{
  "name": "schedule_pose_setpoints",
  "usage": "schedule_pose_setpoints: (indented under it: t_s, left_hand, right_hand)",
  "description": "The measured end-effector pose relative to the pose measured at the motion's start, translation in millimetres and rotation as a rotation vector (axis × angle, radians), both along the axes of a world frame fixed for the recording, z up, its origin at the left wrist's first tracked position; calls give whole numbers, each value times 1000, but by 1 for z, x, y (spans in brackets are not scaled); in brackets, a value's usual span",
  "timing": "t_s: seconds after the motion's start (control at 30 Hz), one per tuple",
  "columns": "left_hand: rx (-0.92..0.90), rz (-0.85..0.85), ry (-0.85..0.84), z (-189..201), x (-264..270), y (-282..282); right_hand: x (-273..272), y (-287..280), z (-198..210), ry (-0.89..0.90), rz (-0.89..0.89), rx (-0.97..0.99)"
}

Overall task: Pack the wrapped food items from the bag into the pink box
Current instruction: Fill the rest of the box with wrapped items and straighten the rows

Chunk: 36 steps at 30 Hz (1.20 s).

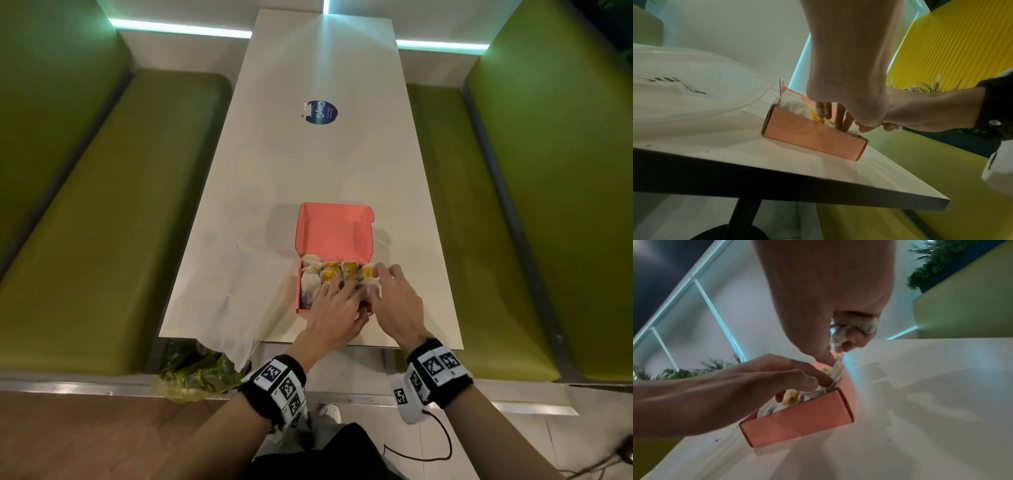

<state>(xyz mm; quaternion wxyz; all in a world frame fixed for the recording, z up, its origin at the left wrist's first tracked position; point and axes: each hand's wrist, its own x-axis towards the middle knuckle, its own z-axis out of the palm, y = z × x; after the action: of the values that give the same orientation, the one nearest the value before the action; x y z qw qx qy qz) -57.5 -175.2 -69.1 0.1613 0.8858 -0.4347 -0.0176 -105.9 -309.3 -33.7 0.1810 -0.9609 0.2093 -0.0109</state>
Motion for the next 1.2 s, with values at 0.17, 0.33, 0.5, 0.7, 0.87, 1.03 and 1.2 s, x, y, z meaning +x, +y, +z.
schedule_pose_setpoints:
  t_s: [0.17, 0.33, 0.5, 0.7, 0.87, 1.03, 1.2]
  left_hand:
    - [72, -20, 8, -4, 2, 0]
    - [101, -41, 1, -4, -1, 2]
    - [59, -28, 46, -1, -1, 1]
    - [-184, 58, 118, 17, -2, 4]
    - [-504, 172, 288, 57, -8, 7]
    - [-590, 165, 392, 73, -3, 2]
    - [-571, 187, 414, 67, 6, 1]
  right_hand:
    - [-1, -2, -7, 98, 144, -133]
    - [4, -3, -8, 147, 200, -237]
    - [7, -4, -5, 155, 188, -224]
    - [1, -4, 23, -235, -54, 341]
    - [10, 5, 54, -483, -304, 1177]
    - [23, 18, 68, -464, -423, 1574]
    - [28, 27, 65, -387, -484, 1602]
